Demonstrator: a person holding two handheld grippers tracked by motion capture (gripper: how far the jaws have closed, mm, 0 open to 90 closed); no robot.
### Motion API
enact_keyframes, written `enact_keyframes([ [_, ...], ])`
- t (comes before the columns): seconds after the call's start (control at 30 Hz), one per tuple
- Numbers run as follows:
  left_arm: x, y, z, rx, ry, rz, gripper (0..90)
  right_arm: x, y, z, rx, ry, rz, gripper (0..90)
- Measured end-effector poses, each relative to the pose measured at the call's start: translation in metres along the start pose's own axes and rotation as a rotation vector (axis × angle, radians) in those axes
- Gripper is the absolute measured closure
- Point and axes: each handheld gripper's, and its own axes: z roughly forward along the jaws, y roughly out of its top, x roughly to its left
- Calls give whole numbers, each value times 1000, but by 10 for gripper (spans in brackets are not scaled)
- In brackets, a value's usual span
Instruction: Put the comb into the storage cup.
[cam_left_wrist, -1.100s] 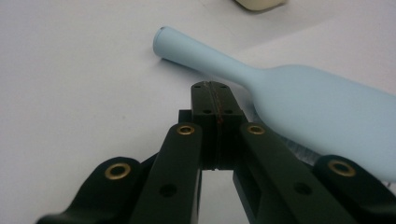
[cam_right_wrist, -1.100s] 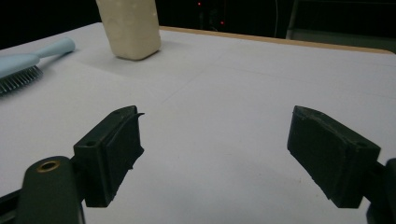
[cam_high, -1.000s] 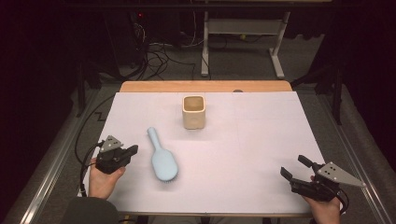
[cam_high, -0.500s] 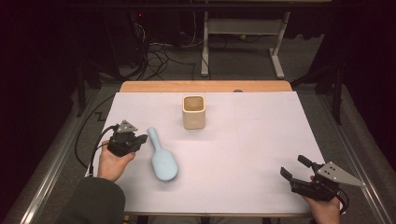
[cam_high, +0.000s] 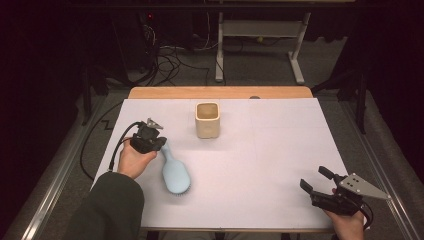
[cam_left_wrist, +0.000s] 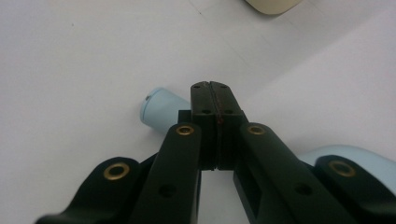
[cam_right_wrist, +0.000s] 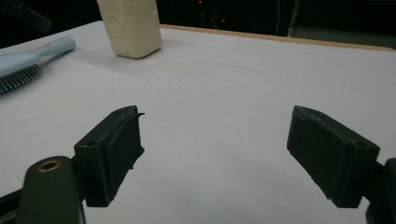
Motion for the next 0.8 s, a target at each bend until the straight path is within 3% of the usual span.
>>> enact_keyframes([
  [0.23, -4, 12, 14, 58, 11, 25, 899, 0, 0, 0, -2, 1, -3, 189],
  [0.4, 0, 13, 25, 113, 22, 6, 894, 0, 0, 0, -1, 4, -2, 189],
  [0.8, 5, 15, 25, 143, 18, -14, 900, 0, 0, 0, -3, 3, -3, 189],
])
